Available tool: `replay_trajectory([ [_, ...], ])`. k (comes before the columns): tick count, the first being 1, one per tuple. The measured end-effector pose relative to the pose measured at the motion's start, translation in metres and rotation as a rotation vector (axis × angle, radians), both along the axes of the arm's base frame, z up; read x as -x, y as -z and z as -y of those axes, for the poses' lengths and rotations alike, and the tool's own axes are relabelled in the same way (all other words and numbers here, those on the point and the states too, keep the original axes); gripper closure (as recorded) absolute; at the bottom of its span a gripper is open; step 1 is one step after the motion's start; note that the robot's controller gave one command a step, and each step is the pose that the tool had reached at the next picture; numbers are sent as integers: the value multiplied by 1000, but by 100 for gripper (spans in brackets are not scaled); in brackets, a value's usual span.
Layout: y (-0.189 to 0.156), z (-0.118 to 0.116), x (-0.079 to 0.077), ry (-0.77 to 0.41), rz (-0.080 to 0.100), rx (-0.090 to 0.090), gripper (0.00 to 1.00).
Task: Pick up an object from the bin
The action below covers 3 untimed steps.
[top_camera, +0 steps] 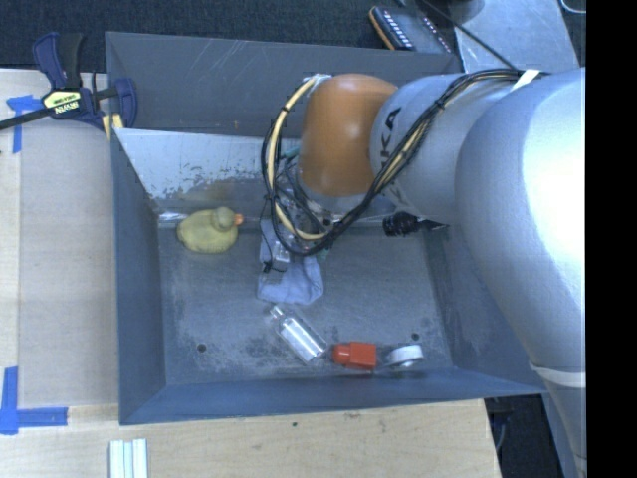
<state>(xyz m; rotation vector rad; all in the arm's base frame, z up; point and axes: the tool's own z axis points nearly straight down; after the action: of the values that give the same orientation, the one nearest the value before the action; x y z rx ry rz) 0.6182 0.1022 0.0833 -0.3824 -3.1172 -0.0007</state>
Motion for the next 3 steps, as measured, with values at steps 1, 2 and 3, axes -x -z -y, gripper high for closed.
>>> replay_trajectory([
  [1, 17, 4, -2, -548, 9, 1, 0],
  [2, 15, 22, -6, -208, 6, -2, 0],
  [3, 13, -19, 67, -610, 13, 3, 0],
])
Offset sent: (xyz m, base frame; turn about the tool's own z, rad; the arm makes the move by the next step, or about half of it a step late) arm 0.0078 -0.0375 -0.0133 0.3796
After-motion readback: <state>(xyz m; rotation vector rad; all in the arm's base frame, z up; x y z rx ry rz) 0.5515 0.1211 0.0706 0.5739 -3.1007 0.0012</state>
